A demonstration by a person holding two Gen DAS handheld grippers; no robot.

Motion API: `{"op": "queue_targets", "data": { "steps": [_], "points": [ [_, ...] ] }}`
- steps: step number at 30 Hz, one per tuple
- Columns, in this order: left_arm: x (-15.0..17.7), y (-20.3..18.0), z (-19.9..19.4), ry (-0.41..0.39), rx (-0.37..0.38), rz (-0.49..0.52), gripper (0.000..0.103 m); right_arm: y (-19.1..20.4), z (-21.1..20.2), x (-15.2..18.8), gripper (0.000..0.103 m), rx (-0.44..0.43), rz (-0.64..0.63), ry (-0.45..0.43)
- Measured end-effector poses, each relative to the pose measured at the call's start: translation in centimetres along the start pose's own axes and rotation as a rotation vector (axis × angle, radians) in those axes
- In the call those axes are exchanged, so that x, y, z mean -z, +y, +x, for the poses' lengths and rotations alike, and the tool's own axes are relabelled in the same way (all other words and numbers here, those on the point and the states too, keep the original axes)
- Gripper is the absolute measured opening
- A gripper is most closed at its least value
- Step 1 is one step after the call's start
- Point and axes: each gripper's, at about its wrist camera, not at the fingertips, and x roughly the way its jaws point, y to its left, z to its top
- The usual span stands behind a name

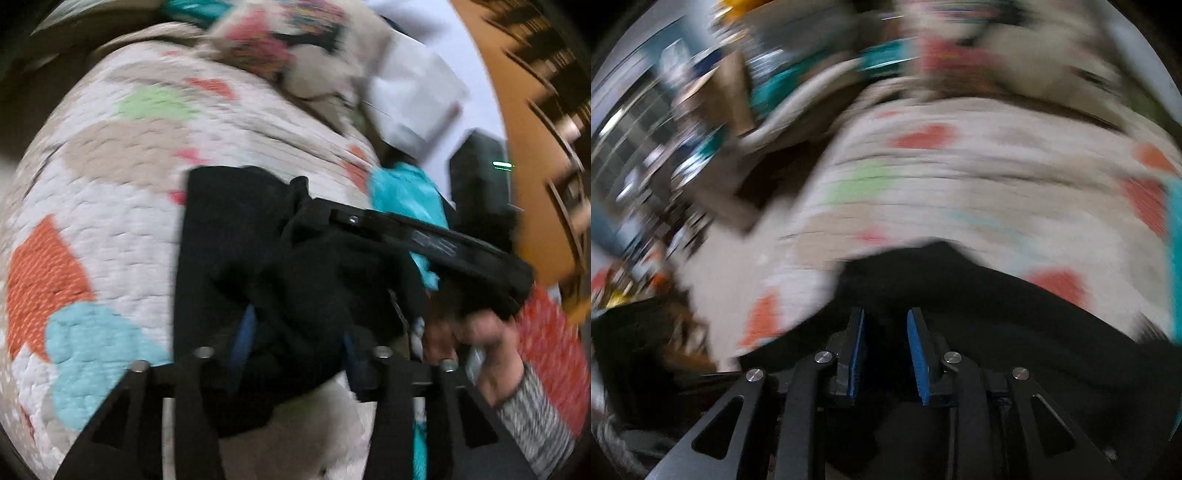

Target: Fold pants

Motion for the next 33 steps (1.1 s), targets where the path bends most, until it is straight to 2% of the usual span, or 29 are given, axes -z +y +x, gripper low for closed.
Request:
{"op": "queue_targets", "data": {
  "steps": [3,5,7,10,11,13,15,18,20,23,24,25,26,27,28,29,33],
  "points": [
    [0.6,-1.5,-1.3,0.002,0.061,0.104,0.054,-5.0,-2.9,1.1,0.03,0.158,0.154,-0.06],
    [0.7,-1.5,-2.6,-0.001,0.115,0.11,0.055,-5.8,-5.1,1.2,0.03,0.173,0.198,-0.122],
    [0.3,-0.8,-3.7,-0.027,0.134,0.078,0.058,-4.7,-7.2,0.8,0.03,0.135,0.194,-0.186],
    [-0.6,1.6,-4.5,-0.07,0.062,-0.012,0.058,-0.9,-8.1,0.1,0.03,0.034,0.119,-0.208],
    [-0.7,2.5,-4.8,-0.079,0.035,-0.047,0.058,0.6,-7.8,0.0,0.03,-0.014,0.091,-0.196],
    [-0.9,4.3,-5.3,-0.097,0.03,-0.139,0.058,3.3,-6.6,-0.1,0.03,-0.09,0.056,-0.156],
    [-1.3,5.5,-5.4,-0.11,0.038,-0.191,0.058,5.5,-4.6,-0.1,0.03,-0.109,0.031,-0.105],
    [-1.5,6.3,-6.4,-0.15,0.007,-0.211,0.058,8.4,-1.9,0.2,0.03,0.02,-0.069,-0.046],
    [-1.7,6.3,-7.2,-0.18,-0.033,-0.2,0.058,10.3,-0.5,0.9,0.033,0.068,-0.145,-0.013],
    [-2.1,6.5,-7.6,-0.212,-0.086,-0.203,0.058,11.9,0.1,2.8,0.058,0.135,-0.244,-0.018],
    [-2.1,6.7,-7.7,-0.215,-0.1,-0.209,0.058,12.3,0.4,3.2,0.064,0.159,-0.263,-0.025],
    [-2.2,6.9,-7.7,-0.218,-0.113,-0.216,0.058,12.4,1.0,3.4,0.064,0.175,-0.273,-0.025],
    [-2.2,7.2,-7.7,-0.217,-0.123,-0.225,0.058,12.5,1.5,3.8,0.063,0.192,-0.283,-0.017],
    [-2.1,7.5,-7.7,-0.213,-0.131,-0.235,0.058,12.4,1.9,4.1,0.035,0.212,-0.282,0.0],
    [-2.1,7.7,-7.5,-0.21,-0.133,-0.244,0.058,12.1,2.2,4.0,0.016,0.221,-0.267,0.014],
    [-1.9,7.9,-7.5,-0.206,-0.132,-0.256,0.058,11.4,2.1,4.0,0.011,0.231,-0.231,0.017],
    [-1.4,8.4,-6.3,-0.154,-0.089,-0.297,0.058,7.3,-0.8,4.9,0.011,0.276,-0.071,-0.038]
  ]
}}
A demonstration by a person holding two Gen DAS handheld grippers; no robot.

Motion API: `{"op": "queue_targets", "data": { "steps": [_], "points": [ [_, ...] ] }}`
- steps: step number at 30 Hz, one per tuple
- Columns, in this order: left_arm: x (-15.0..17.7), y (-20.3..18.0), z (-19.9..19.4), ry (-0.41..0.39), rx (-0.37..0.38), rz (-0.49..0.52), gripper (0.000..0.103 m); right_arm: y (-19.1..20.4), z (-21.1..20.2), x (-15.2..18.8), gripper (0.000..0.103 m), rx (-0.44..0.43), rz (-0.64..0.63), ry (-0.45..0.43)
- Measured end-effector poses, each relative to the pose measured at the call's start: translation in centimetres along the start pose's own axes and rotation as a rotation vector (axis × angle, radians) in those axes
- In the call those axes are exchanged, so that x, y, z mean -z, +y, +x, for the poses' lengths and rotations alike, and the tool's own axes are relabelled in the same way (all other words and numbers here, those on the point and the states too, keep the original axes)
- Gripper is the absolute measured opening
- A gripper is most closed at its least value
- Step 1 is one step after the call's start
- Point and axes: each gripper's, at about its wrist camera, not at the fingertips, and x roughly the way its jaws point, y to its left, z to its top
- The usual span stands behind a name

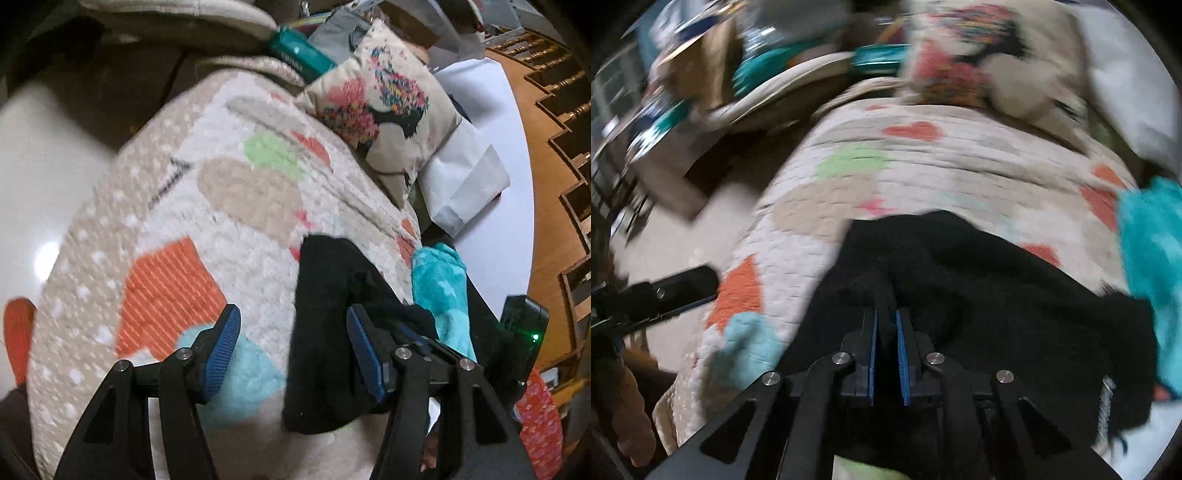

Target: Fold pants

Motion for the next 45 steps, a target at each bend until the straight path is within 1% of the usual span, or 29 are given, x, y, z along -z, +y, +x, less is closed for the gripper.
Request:
{"op": "queue_targets", "data": {
  "steps": [2,5,7,9,10,12,13,14,16,18,19,20,21,22,23,25,27,28,31,32,33,34,35,37,40,42,45],
  "points": [
    [0.6,-0.2,0.9,0.039,0.012,-0.002,0.058,-2.6,-0.8,1.1,0.012,0.03,0.088,0.017],
    [1.6,-0.8,2.1,0.086,0.01,0.024,0.058,-6.7,-0.7,3.4,0.018,0.042,0.224,0.09],
    [2.2,-1.3,2.6,0.102,0.003,0.051,0.058,-9.3,-1.0,5.2,0.031,0.038,0.323,0.113],
    [2.8,-1.8,3.2,0.126,0.001,0.081,0.058,-10.8,-1.7,6.4,0.032,0.07,0.384,0.127],
    [3.1,-2.1,3.7,0.14,0.0,0.096,0.058,-11.5,-2.1,6.9,0.032,0.072,0.411,0.132],
    [3.6,-2.4,4.2,0.159,0.0,0.116,0.058,-12.0,-3.4,7.3,0.032,0.079,0.439,0.103],
    [3.8,-2.6,4.6,0.168,-0.001,0.126,0.058,-11.9,-4.0,6.9,0.032,0.077,0.426,0.075],
    [4.1,-2.8,5.0,0.175,-0.001,0.136,0.058,-11.6,-4.3,6.4,0.032,0.084,0.398,0.069],
    [4.7,-3.4,6.0,0.2,-0.007,0.158,0.058,-10.6,-4.9,4.5,0.032,0.033,0.35,0.026],
    [5.4,-3.7,6.6,0.212,-0.008,0.177,0.058,-8.7,-5.0,1.5,0.033,-0.057,0.268,0.013],
    [5.9,-4.1,6.7,0.208,-0.017,0.198,0.057,-7.7,-4.7,0.3,0.035,-0.099,0.227,0.017],
    [6.1,-4.4,6.7,0.203,-0.032,0.217,0.054,-6.2,-4.0,-1.6,0.039,-0.162,0.165,0.034],
    [6.3,-4.6,6.8,0.206,-0.048,0.232,0.041,-5.1,-3.2,-2.9,0.049,-0.203,0.124,0.054],
    [6.3,-4.6,6.8,0.212,-0.059,0.236,0.033,-4.1,-2.3,-4.2,0.053,-0.225,0.094,0.069],
    [6.2,-4.4,6.8,0.211,-0.063,0.224,0.031,-2.9,-1.2,-5.6,0.054,-0.236,0.064,0.09],
    [6.0,-3.8,6.7,0.216,-0.054,0.185,0.022,-0.9,1.3,-7.9,0.054,-0.232,0.034,0.157],
    [5.8,-3.3,6.5,0.221,-0.044,0.149,0.021,0.5,3.3,-8.9,0.054,-0.226,0.026,0.211],
    [5.8,-3.2,6.5,0.223,-0.044,0.139,0.021,1.2,4.6,-9.3,0.054,-0.209,0.024,0.248],
    [5.9,-3.7,6.6,0.218,-0.066,0.152,0.019,3.3,8.3,-9.9,0.054,-0.079,-0.02,0.346],
    [5.9,-3.9,6.7,0.218,-0.07,0.154,0.019,4.0,9.2,-9.9,0.054,-0.047,-0.037,0.367],
    [6.0,-4.1,6.9,0.217,-0.08,0.156,0.018,4.5,10.2,-9.5,0.041,-0.007,-0.067,0.398],
    [6.0,-4.2,6.9,0.217,-0.087,0.157,0.015,4.5,11.1,-9.4,0.019,0.006,-0.081,0.414],
    [5.9,-4.3,6.8,0.217,-0.096,0.155,0.015,4.6,11.3,-9.1,0.019,0.005,-0.083,0.419],
    [5.6,-4.1,6.5,0.219,-0.099,0.134,0.013,4.9,10.9,-9.1,0.014,0.0,-0.087,0.39],
    [4.8,-3.3,5.7,0.217,-0.095,0.092,0.013,5.3,10.0,-9.3,0.011,-0.018,-0.087,0.351],
    [4.3,-2.8,4.9,0.194,-0.117,0.08,0.013,5.8,9.5,-9.7,0.011,-0.04,-0.079,0.33],
    [3.5,-1.6,3.5,0.158,-0.153,0.055,0.013,7.7,9.2,-10.8,0.011,-0.076,-0.091,0.31]
  ]
}}
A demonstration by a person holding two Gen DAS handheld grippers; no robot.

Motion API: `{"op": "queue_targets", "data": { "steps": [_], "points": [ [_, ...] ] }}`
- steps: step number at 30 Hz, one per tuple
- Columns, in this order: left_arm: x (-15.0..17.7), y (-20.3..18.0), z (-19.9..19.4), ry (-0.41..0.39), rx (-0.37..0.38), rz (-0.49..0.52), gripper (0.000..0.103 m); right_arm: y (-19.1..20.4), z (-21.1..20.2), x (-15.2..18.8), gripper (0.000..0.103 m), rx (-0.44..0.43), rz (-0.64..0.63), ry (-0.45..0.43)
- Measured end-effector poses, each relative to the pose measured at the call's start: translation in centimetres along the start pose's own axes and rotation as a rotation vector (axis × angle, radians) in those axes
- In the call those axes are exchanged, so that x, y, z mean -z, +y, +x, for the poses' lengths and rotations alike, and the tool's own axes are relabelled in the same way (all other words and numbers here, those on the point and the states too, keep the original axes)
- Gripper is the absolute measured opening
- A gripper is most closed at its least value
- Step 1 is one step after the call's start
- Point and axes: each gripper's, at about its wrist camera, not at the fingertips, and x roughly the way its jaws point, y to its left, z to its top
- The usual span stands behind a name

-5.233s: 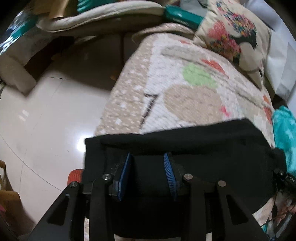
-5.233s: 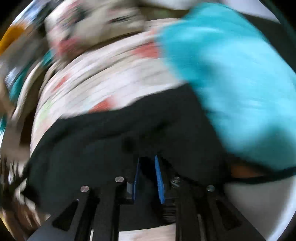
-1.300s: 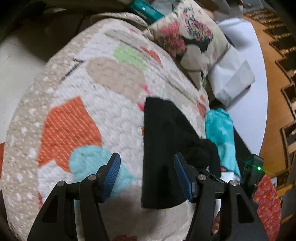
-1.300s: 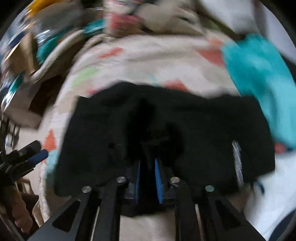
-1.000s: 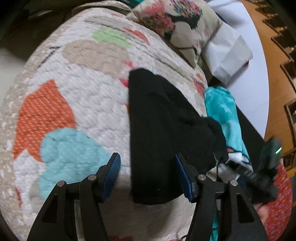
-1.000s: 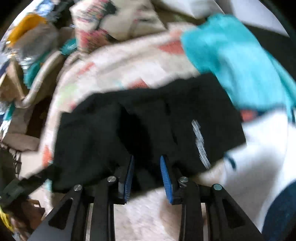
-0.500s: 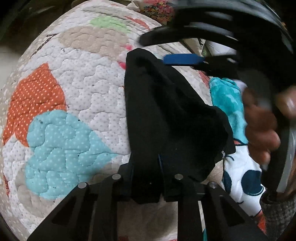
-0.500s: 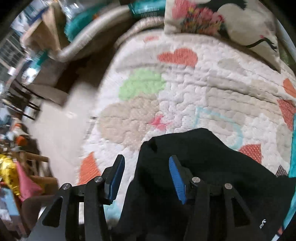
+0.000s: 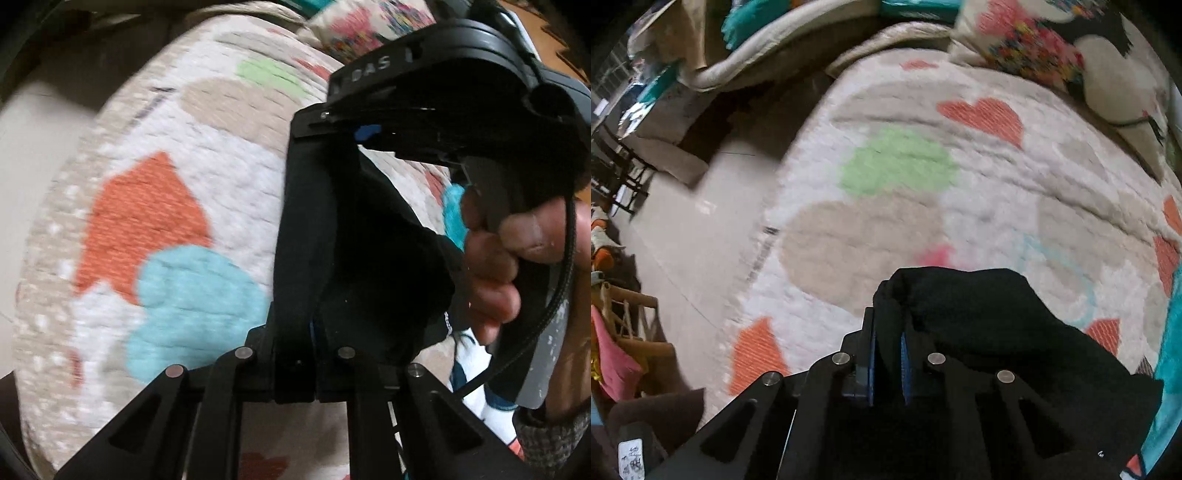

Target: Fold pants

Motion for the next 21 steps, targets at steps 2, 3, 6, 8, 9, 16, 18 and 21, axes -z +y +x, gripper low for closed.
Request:
{"op": "queue_targets", "data": {
  "steps": [2,3,6,8,9,16,18,21],
  "points": [
    [-0.2,1.3,-0.8,-0.018,-0.033,-0.034,0.013,1.5,0.3,-0.6,0.011,-0.019,-0.013,0.002],
    [-0.3,1.8,-1.0,-0.023,-0.046,-0.045,0.013,2.1,0.6,-0.9,0.011,-0.029,-0.019,0.005],
    [-0.1,3.4,-1.4,-0.019,-0.08,-0.097,0.018,3.8,2.2,-1.8,0.02,-0.078,-0.016,0.028],
    [0.1,3.9,-1.7,-0.013,-0.054,-0.145,0.022,3.6,2.3,-2.3,0.028,-0.106,0.018,0.028],
    [0.2,3.9,-2.0,-0.015,-0.041,-0.167,0.022,3.1,2.1,-2.7,0.029,-0.142,0.045,0.011],
    [-0.9,4.9,-5.1,-0.16,-0.042,-0.233,0.022,-5.5,-6.6,1.9,0.032,-0.158,0.192,-0.204],
    [-0.9,4.5,-5.1,-0.177,-0.056,-0.211,0.022,-6.7,-7.6,4.3,0.032,-0.123,0.188,-0.224],
    [-1.4,3.8,-4.6,-0.18,-0.065,-0.153,0.022,-8.0,-7.8,8.6,0.032,-0.155,0.216,-0.235]
  ]
}}
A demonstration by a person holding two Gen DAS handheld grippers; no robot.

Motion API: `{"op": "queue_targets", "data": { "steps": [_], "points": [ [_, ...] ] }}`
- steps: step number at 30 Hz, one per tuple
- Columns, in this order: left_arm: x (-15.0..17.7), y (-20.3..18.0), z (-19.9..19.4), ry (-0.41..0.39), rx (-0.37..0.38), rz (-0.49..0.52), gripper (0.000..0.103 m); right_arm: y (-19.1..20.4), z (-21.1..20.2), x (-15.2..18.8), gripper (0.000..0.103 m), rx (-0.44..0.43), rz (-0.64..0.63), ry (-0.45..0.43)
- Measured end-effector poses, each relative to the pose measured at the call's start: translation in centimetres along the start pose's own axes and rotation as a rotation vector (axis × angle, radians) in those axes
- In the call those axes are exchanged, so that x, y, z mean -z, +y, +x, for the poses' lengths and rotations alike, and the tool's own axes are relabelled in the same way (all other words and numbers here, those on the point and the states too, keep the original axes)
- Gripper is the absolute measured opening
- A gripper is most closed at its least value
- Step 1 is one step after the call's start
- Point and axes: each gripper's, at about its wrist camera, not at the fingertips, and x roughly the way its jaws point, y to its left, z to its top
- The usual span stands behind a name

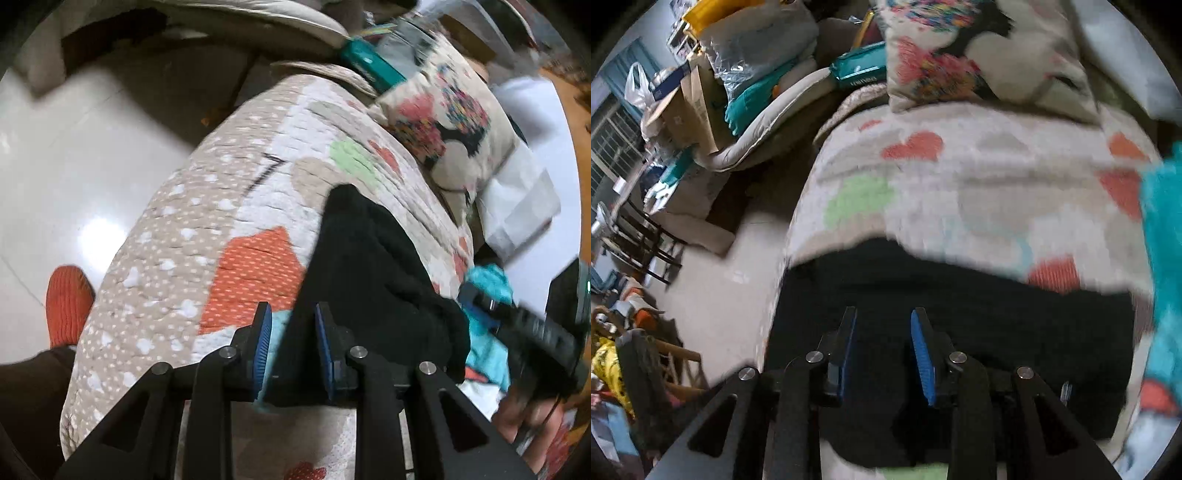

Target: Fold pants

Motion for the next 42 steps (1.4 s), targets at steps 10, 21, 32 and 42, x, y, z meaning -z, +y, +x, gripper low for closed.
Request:
{"op": "queue_targets", "data": {
  "steps": [10,21,32,42],
  "points": [
    [1.8,-1.5,2.2,0.062,-0.109,0.211,0.038,-2.4,1.2,8.1,0.048,-0.068,0.078,-0.043],
    [2.0,-1.1,2.7,0.095,-0.142,0.206,0.05,-4.5,1.8,9.9,0.018,-0.086,0.208,0.039],
    [1.5,-0.1,2.1,0.069,-0.171,0.166,0.05,-2.6,-0.5,9.1,0.024,-0.063,0.14,-0.102],
    [0.7,-3.5,-0.3,-0.008,-0.114,0.286,0.05,-7.0,-4.5,11.2,0.024,0.021,0.285,-0.187]
  ]
}}
